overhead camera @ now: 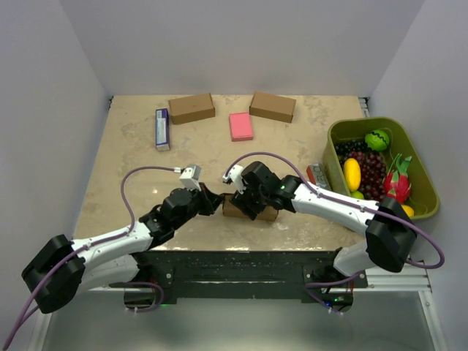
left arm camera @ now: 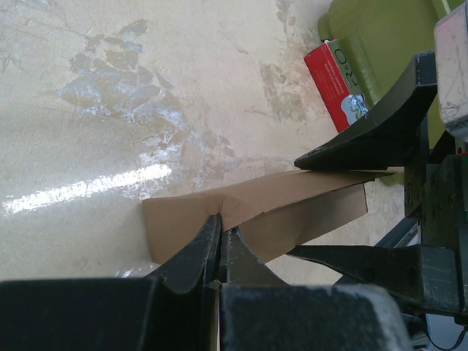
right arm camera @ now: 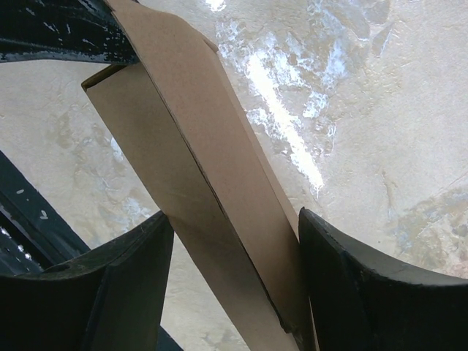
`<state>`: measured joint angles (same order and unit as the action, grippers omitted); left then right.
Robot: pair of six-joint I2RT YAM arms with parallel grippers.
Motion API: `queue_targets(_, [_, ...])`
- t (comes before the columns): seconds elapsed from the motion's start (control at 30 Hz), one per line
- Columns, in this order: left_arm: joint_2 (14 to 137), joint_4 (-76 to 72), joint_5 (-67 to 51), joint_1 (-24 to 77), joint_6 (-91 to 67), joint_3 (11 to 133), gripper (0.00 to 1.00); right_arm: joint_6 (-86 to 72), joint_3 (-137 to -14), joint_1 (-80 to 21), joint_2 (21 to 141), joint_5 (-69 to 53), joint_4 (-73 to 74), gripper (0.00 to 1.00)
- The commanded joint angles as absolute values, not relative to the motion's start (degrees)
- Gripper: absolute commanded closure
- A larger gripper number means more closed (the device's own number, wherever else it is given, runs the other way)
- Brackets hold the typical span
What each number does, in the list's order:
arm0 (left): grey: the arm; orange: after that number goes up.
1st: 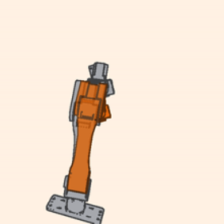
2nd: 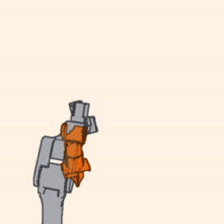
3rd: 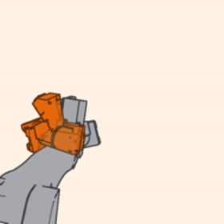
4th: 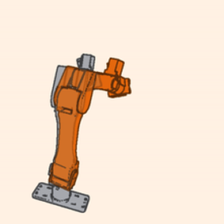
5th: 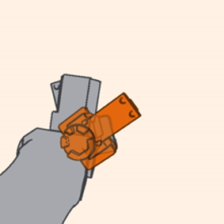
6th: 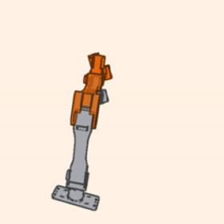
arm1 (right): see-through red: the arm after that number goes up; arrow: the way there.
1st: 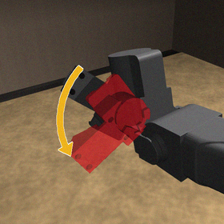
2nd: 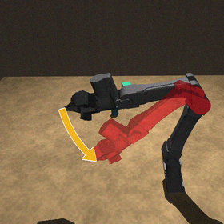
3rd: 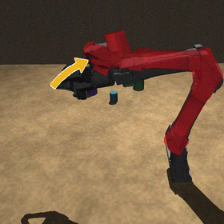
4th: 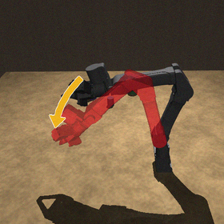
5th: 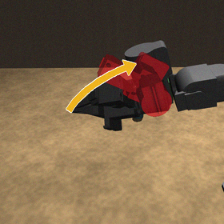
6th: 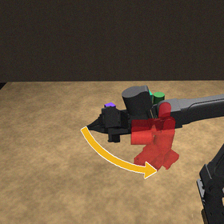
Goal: Fold the paper box
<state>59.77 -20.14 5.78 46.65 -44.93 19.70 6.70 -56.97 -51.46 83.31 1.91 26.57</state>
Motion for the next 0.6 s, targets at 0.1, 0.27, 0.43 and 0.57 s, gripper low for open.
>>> queue_targets(0.1, [57.7, -12.8, 0.3, 48.3, -47.9, 19.0, 1.0, 4.8, -56.8, -50.4, 85.1, 5.8, 22.7, 0.47])
queue_targets(0.27, [56.3, -10.5, 1.1, 48.3, -47.3, 20.2, 1.0, 4.8, -56.7, -50.4, 85.4, 6.0, 22.8, 0.49])
queue_targets(0.43, [54.8, -9.0, 2.1, 48.3, -46.7, 21.9, 1.0, 4.8, -56.7, -50.4, 85.7, 5.8, 22.9, 0.49])
queue_targets(0.57, [54.8, -8.6, 2.1, 48.3, -46.1, 23.6, 1.0, 4.8, -56.7, -50.4, 85.8, 5.6, 22.9, 0.5])
